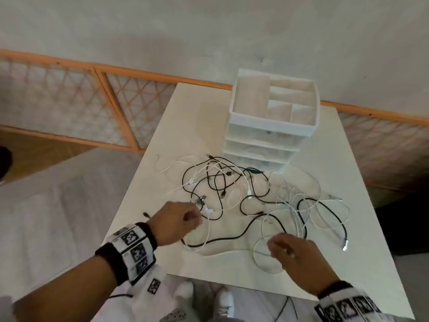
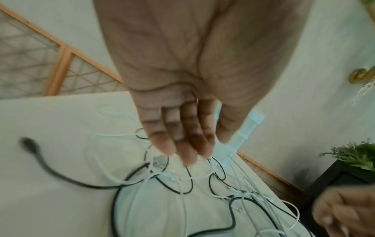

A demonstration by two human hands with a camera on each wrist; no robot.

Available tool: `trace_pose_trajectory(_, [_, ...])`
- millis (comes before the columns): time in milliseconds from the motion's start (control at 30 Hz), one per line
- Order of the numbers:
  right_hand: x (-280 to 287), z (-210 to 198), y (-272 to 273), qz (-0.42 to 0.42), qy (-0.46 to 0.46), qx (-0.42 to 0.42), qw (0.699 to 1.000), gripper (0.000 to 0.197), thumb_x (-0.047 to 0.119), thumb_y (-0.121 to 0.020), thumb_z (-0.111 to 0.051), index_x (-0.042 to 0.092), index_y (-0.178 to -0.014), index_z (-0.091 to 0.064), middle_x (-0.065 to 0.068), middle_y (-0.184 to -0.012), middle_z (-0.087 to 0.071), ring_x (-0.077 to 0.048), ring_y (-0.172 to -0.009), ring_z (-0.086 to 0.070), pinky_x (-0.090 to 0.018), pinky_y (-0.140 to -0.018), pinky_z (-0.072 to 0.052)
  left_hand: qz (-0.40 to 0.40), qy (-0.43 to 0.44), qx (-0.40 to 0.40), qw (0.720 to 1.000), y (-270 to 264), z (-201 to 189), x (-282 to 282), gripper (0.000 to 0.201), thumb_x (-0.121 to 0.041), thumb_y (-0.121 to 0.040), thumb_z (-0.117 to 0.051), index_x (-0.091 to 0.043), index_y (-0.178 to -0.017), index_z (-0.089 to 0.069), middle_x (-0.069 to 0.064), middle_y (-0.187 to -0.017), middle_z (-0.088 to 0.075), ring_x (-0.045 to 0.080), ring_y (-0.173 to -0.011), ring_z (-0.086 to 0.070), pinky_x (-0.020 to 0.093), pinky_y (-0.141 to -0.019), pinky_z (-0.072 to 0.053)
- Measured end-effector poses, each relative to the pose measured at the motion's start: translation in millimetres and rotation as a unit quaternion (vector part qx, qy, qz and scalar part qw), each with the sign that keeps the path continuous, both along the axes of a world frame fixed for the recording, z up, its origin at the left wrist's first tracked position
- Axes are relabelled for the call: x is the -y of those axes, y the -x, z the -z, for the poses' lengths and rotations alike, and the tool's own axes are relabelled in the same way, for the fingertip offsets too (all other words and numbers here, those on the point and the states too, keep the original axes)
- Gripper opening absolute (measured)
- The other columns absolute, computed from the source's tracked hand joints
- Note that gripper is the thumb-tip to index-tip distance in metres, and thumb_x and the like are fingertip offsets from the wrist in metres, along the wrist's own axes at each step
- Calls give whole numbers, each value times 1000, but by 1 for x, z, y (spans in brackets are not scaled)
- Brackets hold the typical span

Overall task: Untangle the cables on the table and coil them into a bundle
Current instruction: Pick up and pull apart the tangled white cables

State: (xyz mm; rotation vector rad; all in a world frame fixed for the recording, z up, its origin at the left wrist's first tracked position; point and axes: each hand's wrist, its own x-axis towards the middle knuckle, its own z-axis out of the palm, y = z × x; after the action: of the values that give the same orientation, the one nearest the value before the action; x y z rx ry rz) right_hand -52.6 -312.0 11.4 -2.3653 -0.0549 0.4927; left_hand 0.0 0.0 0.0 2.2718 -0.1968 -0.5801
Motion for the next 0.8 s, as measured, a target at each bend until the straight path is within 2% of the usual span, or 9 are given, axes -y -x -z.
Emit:
trace_pose_trajectory(100, [-24,15,-39,22,10,49,999,10,22,-91,-65,28,-83,-68,14,-76,-69,-1,-68,-60,-20,-70,-49,-47,-35,84,995,-29,16,29,7,-19,-88,-63,-20,-91,-68,-9,-82,-65,12,-79,-60,24,-75,-45])
trace_pose_trajectory(200, [-54,32,-61,-7,28,44,999,10,24,-90,-64,26,-98,-70,12,-86,-68,-5,-79,-60,-24,-80,-48,-31,-80,31,996,-39,37,54,33,-19,-88,-62,-19,-121,-62,0,-119,-63,19,-112,-58,27,-97,-43])
trace_pose_trajectory(300, [-70,45,-73,-47,69,40,996,31,26,-90,-62,30,-121,-62,8,-96,-64,-14,-96,-60,-34,-92,-49,-8,-144,-18,989,-41,57,65,51,-24,-89,-61,-21,-138,-49,2,-141,-50,22,-134,-43,30,-110,-34])
trace_pose_trajectory(367, [-79,46,-80,-55,94,25,994,45,27,-90,-60,39,-133,-51,9,-100,-59,-14,-97,-59,-35,-91,-50,-10,-163,-27,986,-43,62,70,43,-24,-90,-60,-23,-132,-54,0,-136,-54,22,-129,-48,31,-105,-40])
trace_pose_trajectory(433, [-85,47,-85,-72,122,14,990,56,28,-91,-58,48,-139,-40,7,-104,-58,-15,-99,-59,-35,-89,-52,8,-183,-16,983,-43,59,73,24,-23,-91,-54,-22,-114,-63,-1,-121,-64,21,-117,-58,27,-93,-46])
trace_pose_trajectory(533, [-90,49,-92,-88,167,10,982,60,29,-91,-56,50,-142,-34,3,-113,-59,-21,-105,-61,-38,-91,-52,-15,-172,-3,985,-44,55,75,17,-21,-91,-52,-21,-102,-65,-1,-110,-66,21,-107,-61,29,-88,-49])
trace_pose_trajectory(600, [-93,51,-95,-84,200,1,976,58,30,-91,-55,50,-141,-36,3,-117,-59,-22,-108,-60,-38,-92,-51,-44,-134,-3,990,-46,58,71,24,-15,-86,-57,-26,-108,-60,-2,-119,-60,20,-113,-57,31,-93,-46])
trace_pose_trajectory(700, [-94,55,-99,-93,258,-19,962,55,28,-91,-52,46,-141,-37,2,-130,-57,-24,-115,-59,-37,-94,-49,2,-108,-63,992,-44,68,66,57,-9,-86,-58,-27,-138,-45,-3,-140,-49,20,-128,-48,29,-104,-40])
trace_pose_trajectory(800, [-96,60,-98,-98,262,-50,959,51,27,-91,-54,42,-139,-44,4,-138,-55,-22,-121,-56,-35,-96,-46,50,-169,-69,982,-40,78,69,50,-10,-88,-56,-23,-135,-49,1,-135,-49,24,-125,-50,31,-100,-42])
